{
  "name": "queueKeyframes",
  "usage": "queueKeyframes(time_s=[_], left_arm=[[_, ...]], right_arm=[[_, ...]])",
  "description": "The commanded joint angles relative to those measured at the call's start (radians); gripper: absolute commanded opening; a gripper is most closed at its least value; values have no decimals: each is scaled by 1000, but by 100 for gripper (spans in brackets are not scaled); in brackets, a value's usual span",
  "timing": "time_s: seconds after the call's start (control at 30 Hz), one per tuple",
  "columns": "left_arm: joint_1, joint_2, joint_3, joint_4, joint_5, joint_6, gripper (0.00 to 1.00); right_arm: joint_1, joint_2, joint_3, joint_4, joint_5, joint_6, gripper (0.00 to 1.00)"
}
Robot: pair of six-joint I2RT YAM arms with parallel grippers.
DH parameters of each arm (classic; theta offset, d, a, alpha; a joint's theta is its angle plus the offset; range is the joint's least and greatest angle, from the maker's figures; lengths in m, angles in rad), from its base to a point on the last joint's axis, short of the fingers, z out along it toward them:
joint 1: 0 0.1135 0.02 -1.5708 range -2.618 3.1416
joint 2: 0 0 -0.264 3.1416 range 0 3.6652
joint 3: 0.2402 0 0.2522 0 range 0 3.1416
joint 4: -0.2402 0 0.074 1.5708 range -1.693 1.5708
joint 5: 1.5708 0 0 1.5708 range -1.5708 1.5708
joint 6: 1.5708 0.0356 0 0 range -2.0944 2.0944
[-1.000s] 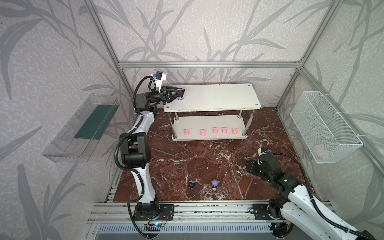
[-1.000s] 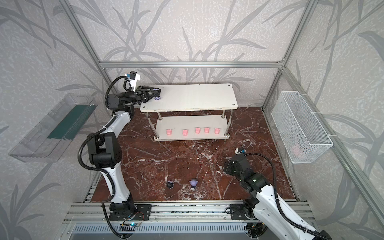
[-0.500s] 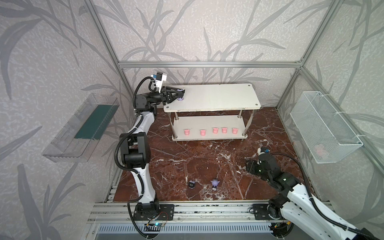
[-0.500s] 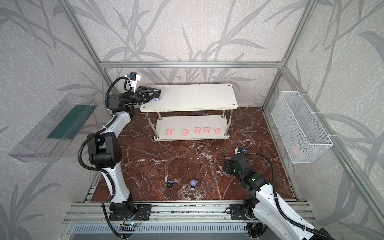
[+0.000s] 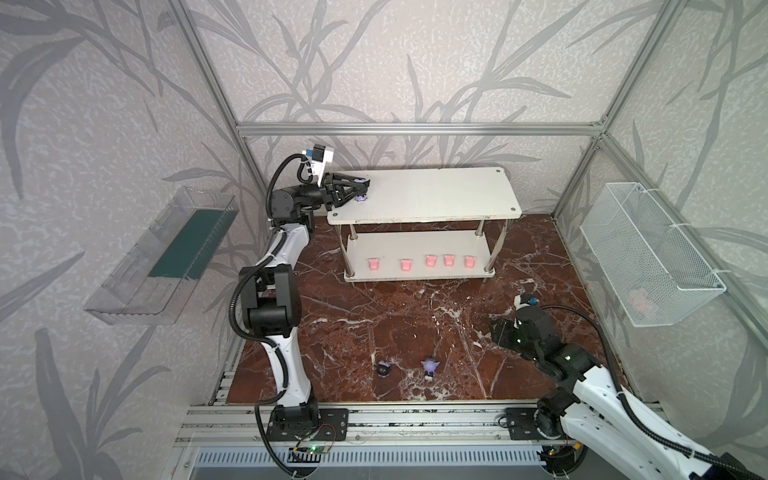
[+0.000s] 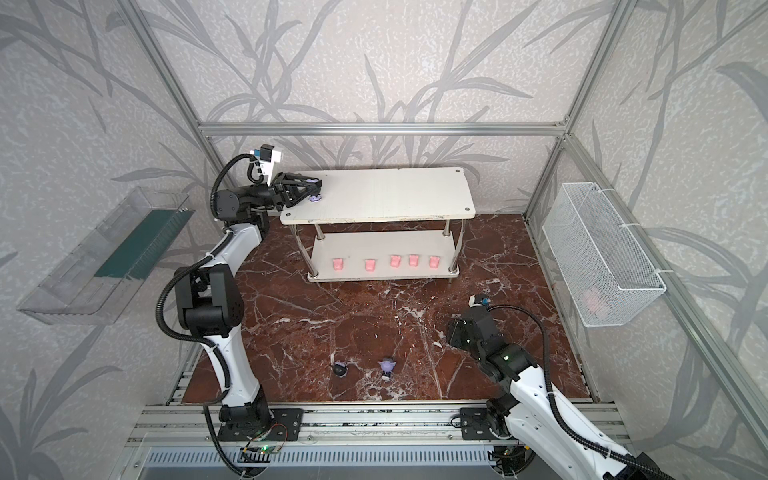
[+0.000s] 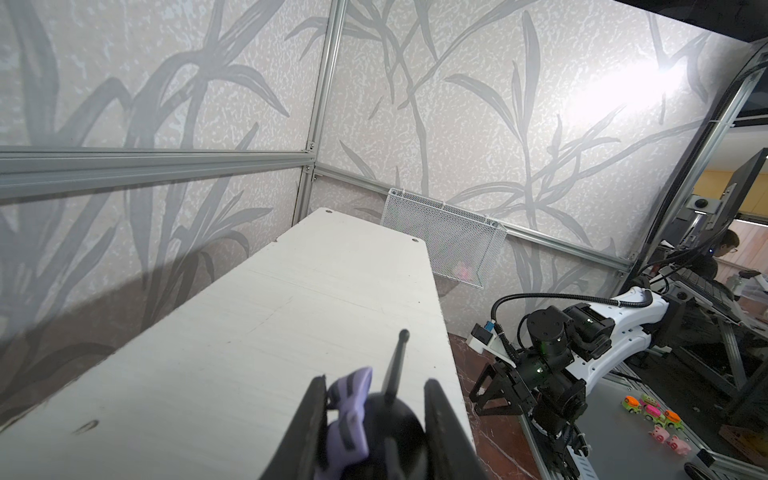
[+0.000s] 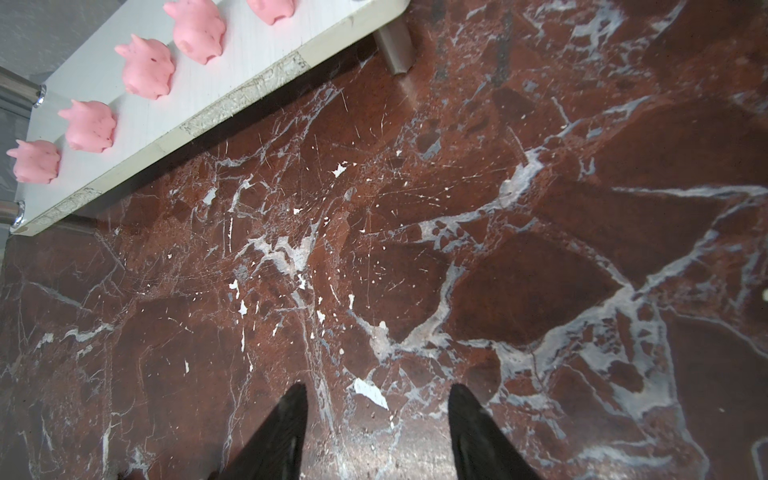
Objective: Place and organize the plastic toys onto the shelf
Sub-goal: 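Hold the figure above the top board's near corner with the left gripper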
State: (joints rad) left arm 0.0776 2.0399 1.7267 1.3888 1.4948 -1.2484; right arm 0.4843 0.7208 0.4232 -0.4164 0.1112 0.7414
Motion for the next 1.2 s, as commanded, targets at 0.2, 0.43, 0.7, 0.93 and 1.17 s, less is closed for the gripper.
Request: queueKeyframes(time_s=[0.2,0.43,0.7,0.93,1.17], left_arm=[[-1,-14,-21,30,43,-42,32],[1,-14,-24,30,42,-39,36],[5,-14,-24,30,44,-39,38],[5,-17,-22,29,45,-42,41],[7,-24,-17,30,44,-43,43]], right_arm=[[-4,5,25,4,2,4,56],[-3,16,29,7,1,3,56],[-4,21,29,9,1,5,56],[-4,22,25,11,1,7,56],[-3,32,23,22,-4,10,56]])
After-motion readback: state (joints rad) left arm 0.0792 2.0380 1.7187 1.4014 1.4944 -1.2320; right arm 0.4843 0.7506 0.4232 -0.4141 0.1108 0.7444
